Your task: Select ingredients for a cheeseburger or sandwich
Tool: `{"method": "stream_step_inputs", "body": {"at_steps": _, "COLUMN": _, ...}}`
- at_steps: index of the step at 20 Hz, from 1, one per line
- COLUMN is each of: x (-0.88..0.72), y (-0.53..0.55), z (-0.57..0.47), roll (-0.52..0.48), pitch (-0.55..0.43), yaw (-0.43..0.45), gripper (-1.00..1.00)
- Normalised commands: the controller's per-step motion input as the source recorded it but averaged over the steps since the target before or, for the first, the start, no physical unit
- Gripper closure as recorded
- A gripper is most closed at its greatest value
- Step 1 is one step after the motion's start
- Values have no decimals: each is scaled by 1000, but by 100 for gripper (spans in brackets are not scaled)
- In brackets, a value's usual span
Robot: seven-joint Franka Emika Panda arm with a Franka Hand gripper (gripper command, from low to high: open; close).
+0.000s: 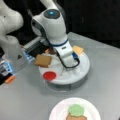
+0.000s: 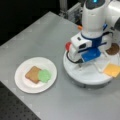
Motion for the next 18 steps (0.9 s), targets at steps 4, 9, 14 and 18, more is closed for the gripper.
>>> {"method": "stream_step_inputs", "body": {"at_steps": 4, "x": 25, "y": 129, "z": 310, "roll": -65, "pitch": 54, "yaw": -62, "gripper": -100}}
{"method": "stream_step_inputs", "body": {"at_steps": 9, "x": 65, "y": 115, "z": 219, "roll": -18, "pitch": 105, "yaw": -3, "gripper": -100}}
{"method": "stream_step_inputs", "body": {"at_steps": 14, "x": 77, "y": 62, "z": 194, "roll": -19, "pitch": 137, "yaw": -54, "gripper": -100}}
{"method": "stream_step_inputs", "body": {"at_steps": 18, "x": 23, "y": 3, "z": 335, "roll": -19, "pitch": 178, "yaw": -213, "gripper": -100}}
